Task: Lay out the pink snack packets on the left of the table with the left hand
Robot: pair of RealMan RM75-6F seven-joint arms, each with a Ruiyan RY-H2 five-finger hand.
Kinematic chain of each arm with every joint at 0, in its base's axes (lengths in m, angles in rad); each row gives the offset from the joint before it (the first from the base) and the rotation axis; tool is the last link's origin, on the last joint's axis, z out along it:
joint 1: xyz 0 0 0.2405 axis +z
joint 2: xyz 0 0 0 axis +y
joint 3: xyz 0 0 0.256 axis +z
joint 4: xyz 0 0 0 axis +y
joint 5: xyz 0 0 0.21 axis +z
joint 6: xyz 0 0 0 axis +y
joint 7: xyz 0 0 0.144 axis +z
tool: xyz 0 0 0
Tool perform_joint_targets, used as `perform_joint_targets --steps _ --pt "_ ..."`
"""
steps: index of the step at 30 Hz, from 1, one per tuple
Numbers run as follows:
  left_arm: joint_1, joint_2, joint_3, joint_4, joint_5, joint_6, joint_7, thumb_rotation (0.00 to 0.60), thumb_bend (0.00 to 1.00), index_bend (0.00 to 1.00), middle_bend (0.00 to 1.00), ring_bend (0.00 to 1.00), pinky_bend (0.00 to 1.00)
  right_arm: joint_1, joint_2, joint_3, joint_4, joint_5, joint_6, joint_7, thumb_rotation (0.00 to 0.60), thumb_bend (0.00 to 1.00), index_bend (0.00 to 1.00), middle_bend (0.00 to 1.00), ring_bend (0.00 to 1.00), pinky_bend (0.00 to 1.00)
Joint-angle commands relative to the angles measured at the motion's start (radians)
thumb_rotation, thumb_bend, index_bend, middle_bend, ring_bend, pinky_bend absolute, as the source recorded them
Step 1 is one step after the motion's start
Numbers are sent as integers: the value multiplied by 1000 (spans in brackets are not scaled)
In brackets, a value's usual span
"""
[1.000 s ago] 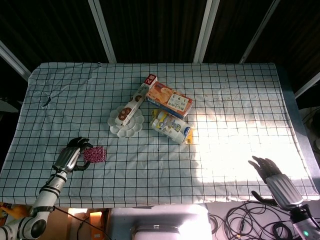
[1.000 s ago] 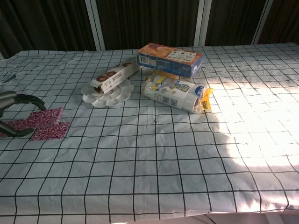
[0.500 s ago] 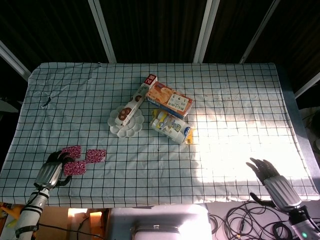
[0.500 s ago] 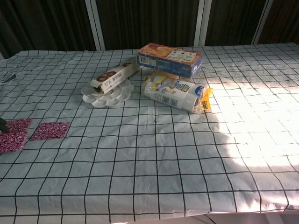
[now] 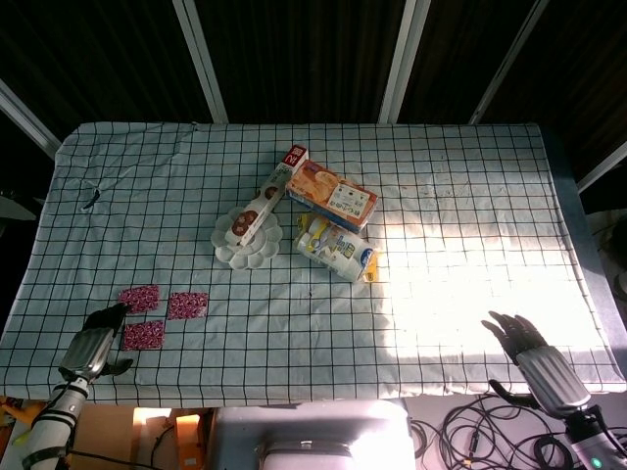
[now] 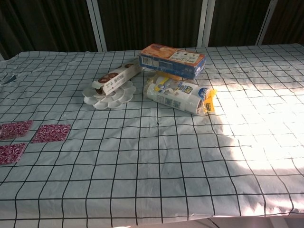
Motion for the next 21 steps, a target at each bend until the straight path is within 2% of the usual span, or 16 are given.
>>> perform_joint_targets --steps 1,4,7,10,13,15,17,21 --pt "32 41 4 -54 24 62 14 600 232 0 0 0 0 1 0 2 0 1 -1 -1 600 236 0 0 0 0" --pt "85 92 16 -132 82 182 24 600 234 0 0 0 0 -5 2 3 -6 0 12 -4 600 236 0 0 0 0" --pt "156 131 27 -202 187 359 11 600 251 0 0 0 0 -17 4 9 -14 2 38 -16 600 236 0 0 0 0" --pt "226 144 47 -233 306 524 -3 600 269 0 0 0 0 -35 0 19 -25 18 64 -57 600 236 0 0 0 0" --pt "280 121 66 -214 410 645 -8 600 270 0 0 0 0 -60 -3 24 -53 49 76 -135 600 236 0 0 0 0" --pt "301 97 79 -177 452 676 -24 600 271 0 0 0 0 -77 -5 26 -71 54 93 -183 600 236 0 0 0 0" --pt "309 98 90 -171 461 665 6 600 276 0 0 0 0 -87 -14 31 -73 56 109 -207 600 236 0 0 0 0" --pt "308 92 81 -169 472 650 17 600 278 0 0 0 0 -89 -17 34 -78 68 98 -215 600 236 0 0 0 0"
